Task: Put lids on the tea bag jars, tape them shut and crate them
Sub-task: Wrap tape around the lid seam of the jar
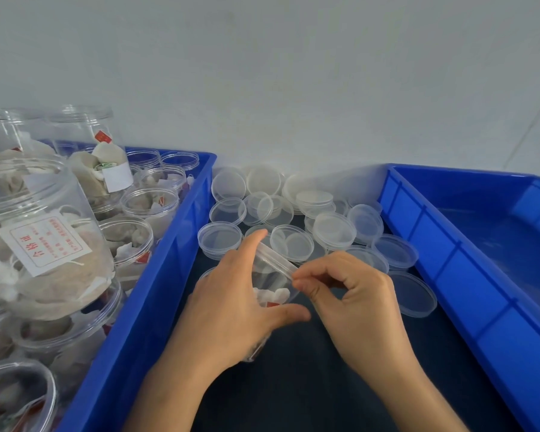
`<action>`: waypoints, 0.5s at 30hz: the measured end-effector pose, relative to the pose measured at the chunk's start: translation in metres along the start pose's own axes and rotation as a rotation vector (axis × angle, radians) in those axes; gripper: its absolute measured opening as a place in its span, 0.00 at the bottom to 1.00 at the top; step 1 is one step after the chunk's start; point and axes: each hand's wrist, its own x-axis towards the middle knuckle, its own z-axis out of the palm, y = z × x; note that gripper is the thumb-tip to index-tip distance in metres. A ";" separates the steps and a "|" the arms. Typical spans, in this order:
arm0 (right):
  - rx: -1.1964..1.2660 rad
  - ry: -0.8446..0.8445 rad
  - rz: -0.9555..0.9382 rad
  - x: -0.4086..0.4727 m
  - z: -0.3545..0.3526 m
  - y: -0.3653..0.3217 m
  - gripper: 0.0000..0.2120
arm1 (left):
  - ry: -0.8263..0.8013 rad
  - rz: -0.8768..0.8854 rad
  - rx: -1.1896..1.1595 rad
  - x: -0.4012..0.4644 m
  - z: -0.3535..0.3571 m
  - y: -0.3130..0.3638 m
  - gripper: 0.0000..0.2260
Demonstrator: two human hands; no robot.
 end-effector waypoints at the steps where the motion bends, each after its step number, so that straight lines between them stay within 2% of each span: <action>1: -0.006 0.017 -0.002 -0.001 0.001 -0.001 0.13 | -0.004 -0.002 -0.017 0.000 0.000 0.000 0.52; 4: -0.002 0.029 0.069 -0.003 0.001 -0.002 0.14 | -0.021 0.000 -0.055 -0.001 0.000 0.000 0.52; 10: 0.021 0.008 0.229 0.002 -0.007 0.004 0.22 | -0.109 0.022 -0.094 0.002 -0.004 -0.003 0.53; 15: -0.023 -0.053 0.284 0.008 -0.013 0.011 0.21 | -0.133 0.010 -0.147 0.008 -0.001 -0.006 0.42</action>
